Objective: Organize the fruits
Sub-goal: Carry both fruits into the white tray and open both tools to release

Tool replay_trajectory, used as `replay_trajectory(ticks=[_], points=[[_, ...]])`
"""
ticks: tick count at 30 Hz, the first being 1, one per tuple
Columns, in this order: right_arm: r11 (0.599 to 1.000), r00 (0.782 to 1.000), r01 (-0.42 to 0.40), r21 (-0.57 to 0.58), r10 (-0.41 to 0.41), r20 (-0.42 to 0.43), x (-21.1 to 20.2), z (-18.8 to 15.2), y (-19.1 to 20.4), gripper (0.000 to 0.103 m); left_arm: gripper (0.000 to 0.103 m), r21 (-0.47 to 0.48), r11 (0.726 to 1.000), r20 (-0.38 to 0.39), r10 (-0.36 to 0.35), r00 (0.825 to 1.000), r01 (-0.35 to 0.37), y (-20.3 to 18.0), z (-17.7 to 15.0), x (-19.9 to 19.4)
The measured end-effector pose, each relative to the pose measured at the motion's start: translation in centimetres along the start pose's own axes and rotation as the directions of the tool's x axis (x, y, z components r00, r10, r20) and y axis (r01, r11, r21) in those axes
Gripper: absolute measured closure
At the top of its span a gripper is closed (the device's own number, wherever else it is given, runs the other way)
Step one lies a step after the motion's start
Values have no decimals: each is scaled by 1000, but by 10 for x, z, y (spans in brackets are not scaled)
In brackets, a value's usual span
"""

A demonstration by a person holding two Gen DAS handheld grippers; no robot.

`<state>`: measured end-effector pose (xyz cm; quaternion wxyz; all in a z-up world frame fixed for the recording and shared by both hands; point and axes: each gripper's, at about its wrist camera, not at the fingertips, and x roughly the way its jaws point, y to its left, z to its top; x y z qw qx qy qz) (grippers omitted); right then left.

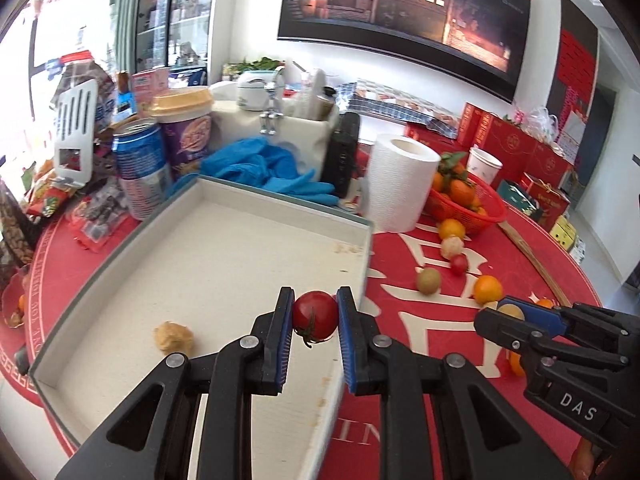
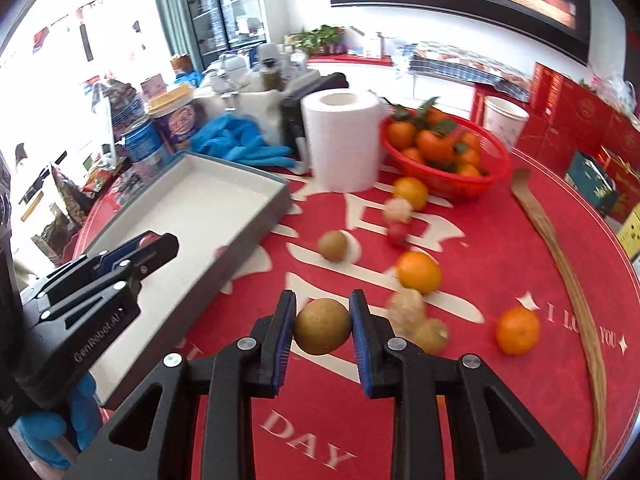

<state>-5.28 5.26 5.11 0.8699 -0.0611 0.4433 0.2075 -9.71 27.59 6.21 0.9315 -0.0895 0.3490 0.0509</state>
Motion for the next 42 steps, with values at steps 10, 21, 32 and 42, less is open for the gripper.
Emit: replay_trajectory(ticks=[10, 21, 32, 42], points=[[996, 995, -89, -25, 88, -37, 28, 24, 43, 74, 80, -103, 989, -3, 103, 995, -102, 49, -2, -1], [992, 993, -108, -64, 104, -64, 47, 33, 71, 74, 80, -128, 985, -7, 119, 993, -119, 64, -4, -3], [988, 991, -125, -96, 118, -69, 53, 39, 95, 74, 80, -161, 977, -15, 137, 990, -138, 78, -7, -3], [982, 985, -152, -112, 141, -99, 68, 41, 111, 74, 79, -182, 971, -55, 147, 988, -154, 87, -10, 4]])
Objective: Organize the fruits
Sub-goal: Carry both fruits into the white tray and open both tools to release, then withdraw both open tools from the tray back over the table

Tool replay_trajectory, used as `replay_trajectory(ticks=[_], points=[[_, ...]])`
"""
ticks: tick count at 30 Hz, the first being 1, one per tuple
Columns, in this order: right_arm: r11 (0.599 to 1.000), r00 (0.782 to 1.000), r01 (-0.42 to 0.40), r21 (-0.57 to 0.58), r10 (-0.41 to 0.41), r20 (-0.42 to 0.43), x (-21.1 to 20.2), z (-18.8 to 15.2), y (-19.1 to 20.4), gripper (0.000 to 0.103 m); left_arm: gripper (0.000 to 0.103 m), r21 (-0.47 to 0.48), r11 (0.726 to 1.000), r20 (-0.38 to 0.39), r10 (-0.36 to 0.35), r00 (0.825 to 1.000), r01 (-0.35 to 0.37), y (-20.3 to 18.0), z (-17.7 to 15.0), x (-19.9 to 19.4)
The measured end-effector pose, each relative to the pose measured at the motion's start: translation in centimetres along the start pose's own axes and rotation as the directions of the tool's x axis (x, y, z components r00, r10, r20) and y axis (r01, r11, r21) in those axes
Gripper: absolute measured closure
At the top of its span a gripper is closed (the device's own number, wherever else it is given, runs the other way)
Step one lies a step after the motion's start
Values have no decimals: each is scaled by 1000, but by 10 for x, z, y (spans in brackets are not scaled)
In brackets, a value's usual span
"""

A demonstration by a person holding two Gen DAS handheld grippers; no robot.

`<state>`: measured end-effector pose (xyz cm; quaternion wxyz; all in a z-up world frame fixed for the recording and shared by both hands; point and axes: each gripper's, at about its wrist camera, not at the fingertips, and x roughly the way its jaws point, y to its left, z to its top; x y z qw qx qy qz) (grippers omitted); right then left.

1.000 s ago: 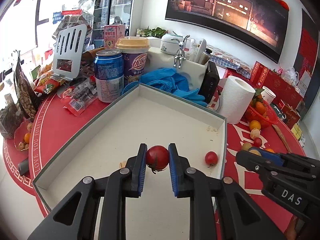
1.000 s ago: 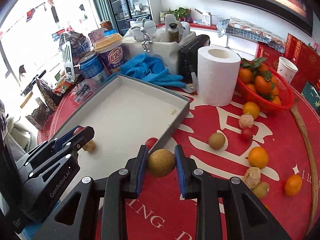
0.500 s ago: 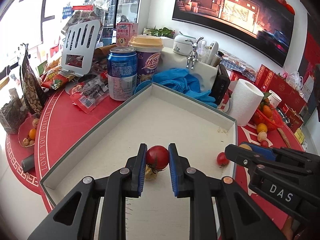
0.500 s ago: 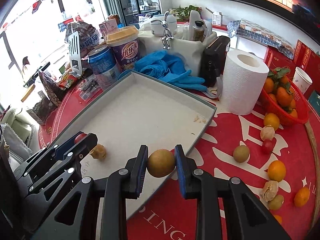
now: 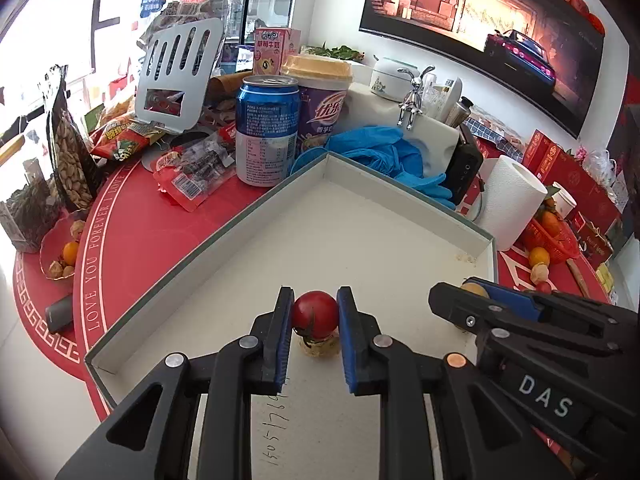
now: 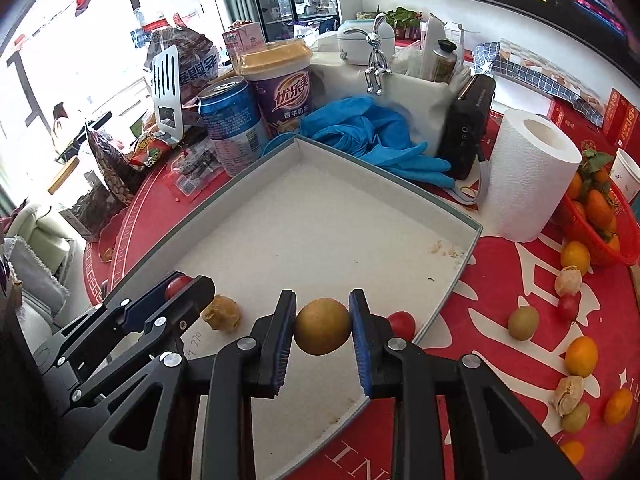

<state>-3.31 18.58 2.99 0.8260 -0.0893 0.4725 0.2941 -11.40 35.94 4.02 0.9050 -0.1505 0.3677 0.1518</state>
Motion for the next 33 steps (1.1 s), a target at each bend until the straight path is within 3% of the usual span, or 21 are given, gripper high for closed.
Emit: replay_trajectory(ticks=[4, 6, 8, 10, 12, 13, 14, 15, 16, 22, 26, 30, 33], points=[[1000, 999, -26, 8, 26, -24, 11, 1, -1, 74, 73, -1, 1000, -21, 19, 1000, -19, 1, -3, 5], [999, 999, -33, 11, 33, -35, 13, 1, -4, 74, 57, -6, 999, -22, 50, 999, -50, 3, -3, 6], [999, 999, -34, 19, 35, -39, 14, 1, -9, 74, 35, -23, 995, -7, 95, 995, -96, 7, -2, 6], [998, 998, -55, 33, 56, -35, 11, 2, -15, 74, 24, -42, 994, 10, 100, 995, -99, 10, -1, 4], [997, 998, -67, 41, 68, -17, 5, 4, -21, 69, 23, -72, 992, 36, 106, 994, -104, 13, 0, 0], [998, 999, -53, 43, 53, 1, 0, 5, -24, 48, 23, -87, 990, 44, 119, 992, -115, 15, 1, -1], [998, 999, -46, 49, 45, 19, -4, 6, -27, 18, 18, -108, 988, 53, 117, 992, -111, 18, 2, -2], [996, 997, -59, 63, 57, 44, -10, 6, -32, 4, 17, -122, 989, 53, 89, 995, -82, 21, 3, -3], [994, 995, -81, 75, 76, 68, -15, 7, -36, 0, 17, -132, 989, 52, 68, 996, -60, 21, 3, -4], [992, 987, -52, 119, 33, 158, -47, 6, -52, 0, 17, -83, 997, 94, -1, 996, 9, -2, 2, -13], [987, 980, -5, 163, -27, 197, -70, -3, -71, 0, 17, 7, 994, 113, -112, 987, 112, -29, -1, -24], [968, 972, 56, 244, -109, 209, -100, -30, -105, 0, 17, 119, 962, 73, -256, 964, 246, -61, -10, -32], [941, 963, 131, 313, -195, 184, -117, -62, -133, 0, 17, 236, 917, 13, -333, 943, 321, -96, -25, -39]])
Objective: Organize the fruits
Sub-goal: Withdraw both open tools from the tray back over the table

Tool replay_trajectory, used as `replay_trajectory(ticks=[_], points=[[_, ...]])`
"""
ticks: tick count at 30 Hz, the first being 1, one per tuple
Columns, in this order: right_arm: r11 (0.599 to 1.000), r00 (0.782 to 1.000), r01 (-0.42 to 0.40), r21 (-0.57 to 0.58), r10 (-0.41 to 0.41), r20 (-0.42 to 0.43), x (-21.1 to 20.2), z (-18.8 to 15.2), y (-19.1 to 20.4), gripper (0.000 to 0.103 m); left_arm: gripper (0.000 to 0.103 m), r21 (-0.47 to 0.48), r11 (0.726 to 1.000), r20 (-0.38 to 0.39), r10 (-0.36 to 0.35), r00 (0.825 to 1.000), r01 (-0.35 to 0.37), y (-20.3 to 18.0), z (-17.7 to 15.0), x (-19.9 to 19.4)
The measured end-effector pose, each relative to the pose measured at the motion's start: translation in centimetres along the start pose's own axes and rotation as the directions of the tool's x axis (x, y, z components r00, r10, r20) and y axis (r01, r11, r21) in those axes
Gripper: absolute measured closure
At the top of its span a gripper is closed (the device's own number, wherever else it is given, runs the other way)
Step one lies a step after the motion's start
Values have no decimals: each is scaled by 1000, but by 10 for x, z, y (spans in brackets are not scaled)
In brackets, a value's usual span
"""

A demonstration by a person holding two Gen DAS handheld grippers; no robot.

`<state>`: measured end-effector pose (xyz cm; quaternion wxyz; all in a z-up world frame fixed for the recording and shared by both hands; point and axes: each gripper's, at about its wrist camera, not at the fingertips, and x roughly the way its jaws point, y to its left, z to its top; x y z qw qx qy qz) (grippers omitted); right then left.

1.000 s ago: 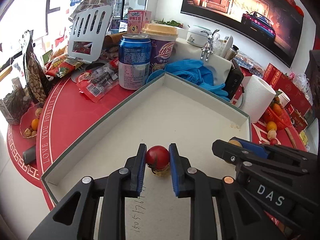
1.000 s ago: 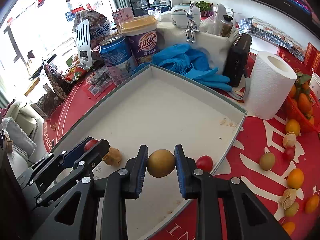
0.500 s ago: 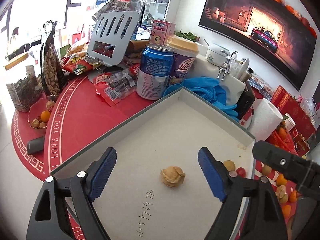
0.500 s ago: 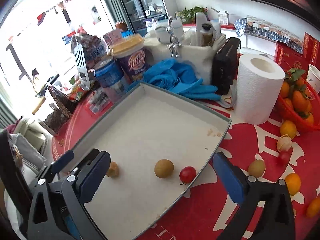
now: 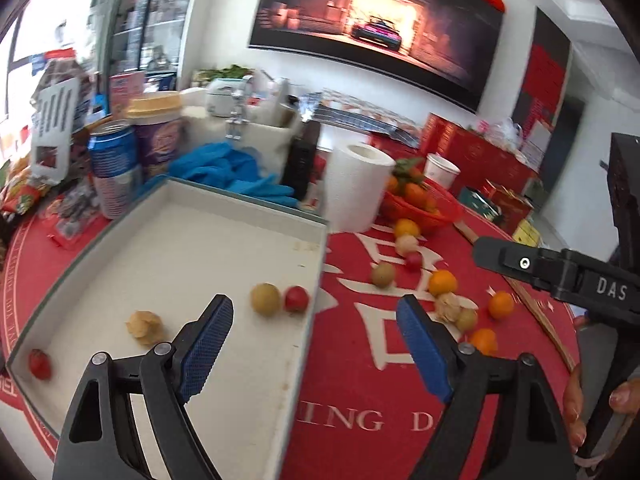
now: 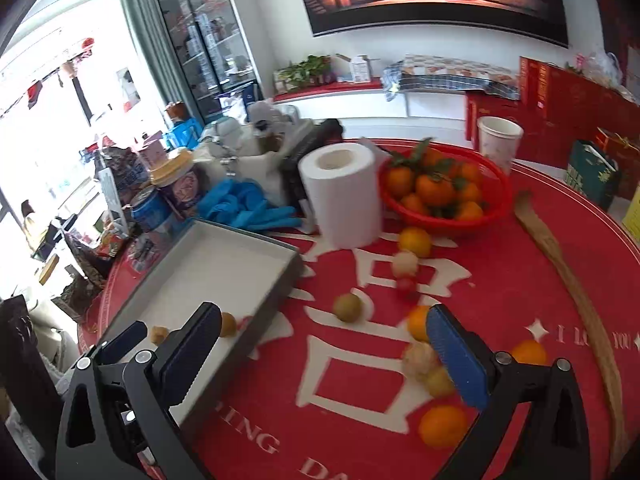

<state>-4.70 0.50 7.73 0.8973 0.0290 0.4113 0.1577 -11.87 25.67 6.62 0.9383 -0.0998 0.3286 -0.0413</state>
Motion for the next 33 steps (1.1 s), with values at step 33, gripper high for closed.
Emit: replay_trajectory(ticks=[33], points=[[962, 952, 271, -31, -273, -139, 2, -93, -118, 0, 0, 187, 979, -272, 136, 953, -86, -103, -38, 87]])
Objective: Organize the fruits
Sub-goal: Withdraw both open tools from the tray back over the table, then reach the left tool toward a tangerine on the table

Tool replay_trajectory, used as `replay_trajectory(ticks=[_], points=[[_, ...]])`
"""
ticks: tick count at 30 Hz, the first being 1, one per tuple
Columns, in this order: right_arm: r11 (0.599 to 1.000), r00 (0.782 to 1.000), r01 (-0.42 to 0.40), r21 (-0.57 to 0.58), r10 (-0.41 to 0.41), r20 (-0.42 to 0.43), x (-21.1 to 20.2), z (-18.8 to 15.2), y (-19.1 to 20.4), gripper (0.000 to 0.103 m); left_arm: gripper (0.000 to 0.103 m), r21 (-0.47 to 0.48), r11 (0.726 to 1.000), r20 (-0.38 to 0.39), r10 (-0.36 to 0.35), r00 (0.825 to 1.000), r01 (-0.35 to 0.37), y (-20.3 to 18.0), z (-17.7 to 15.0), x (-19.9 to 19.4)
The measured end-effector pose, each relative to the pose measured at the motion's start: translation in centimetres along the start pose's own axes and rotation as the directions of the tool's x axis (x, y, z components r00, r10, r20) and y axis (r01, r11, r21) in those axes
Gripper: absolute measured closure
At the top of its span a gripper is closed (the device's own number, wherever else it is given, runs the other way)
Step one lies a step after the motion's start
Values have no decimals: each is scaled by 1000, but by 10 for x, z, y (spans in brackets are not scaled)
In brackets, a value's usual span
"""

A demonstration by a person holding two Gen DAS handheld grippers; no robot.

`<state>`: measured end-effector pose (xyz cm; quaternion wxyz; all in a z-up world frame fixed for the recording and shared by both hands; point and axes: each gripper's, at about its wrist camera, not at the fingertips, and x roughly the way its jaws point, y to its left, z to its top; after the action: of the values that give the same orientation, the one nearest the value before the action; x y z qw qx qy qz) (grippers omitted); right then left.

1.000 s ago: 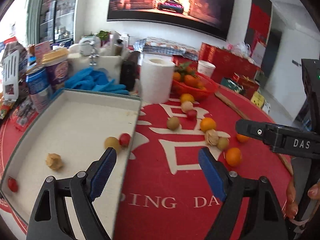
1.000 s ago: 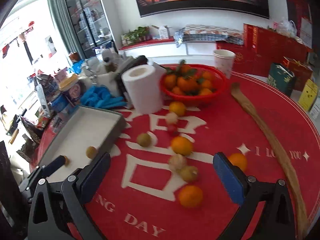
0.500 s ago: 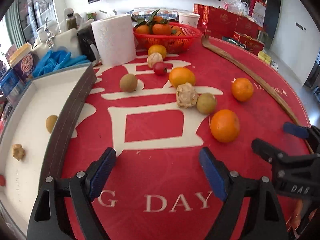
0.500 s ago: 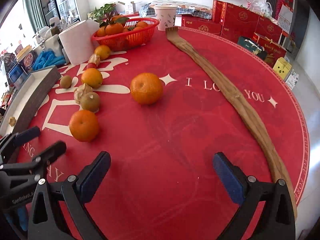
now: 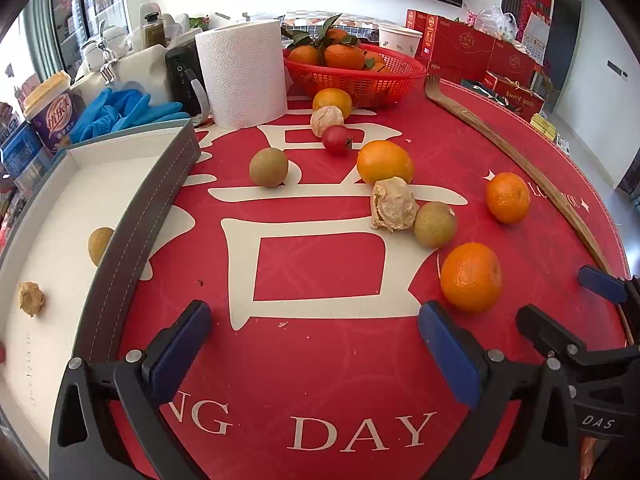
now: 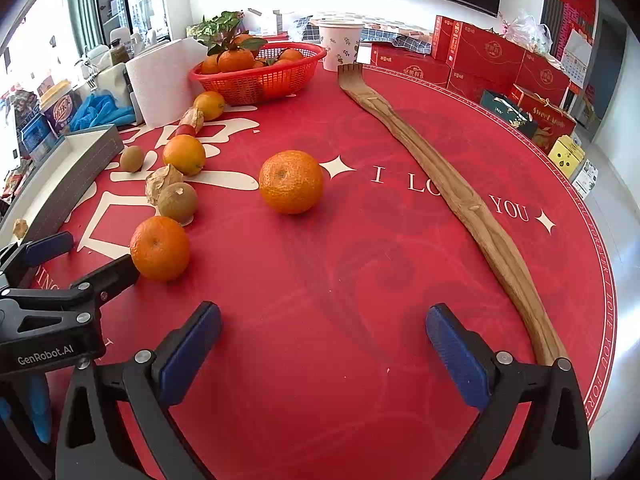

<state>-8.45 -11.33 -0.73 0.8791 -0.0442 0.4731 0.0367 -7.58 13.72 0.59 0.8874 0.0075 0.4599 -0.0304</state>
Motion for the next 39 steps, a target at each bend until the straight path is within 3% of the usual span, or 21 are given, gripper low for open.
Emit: replay_trajectory(ticks=[39], points=[[1000, 1000, 6, 5, -6, 2, -2, 0, 1, 0, 0, 1, 1000, 0, -1, 1000, 1, 0, 0, 1]])
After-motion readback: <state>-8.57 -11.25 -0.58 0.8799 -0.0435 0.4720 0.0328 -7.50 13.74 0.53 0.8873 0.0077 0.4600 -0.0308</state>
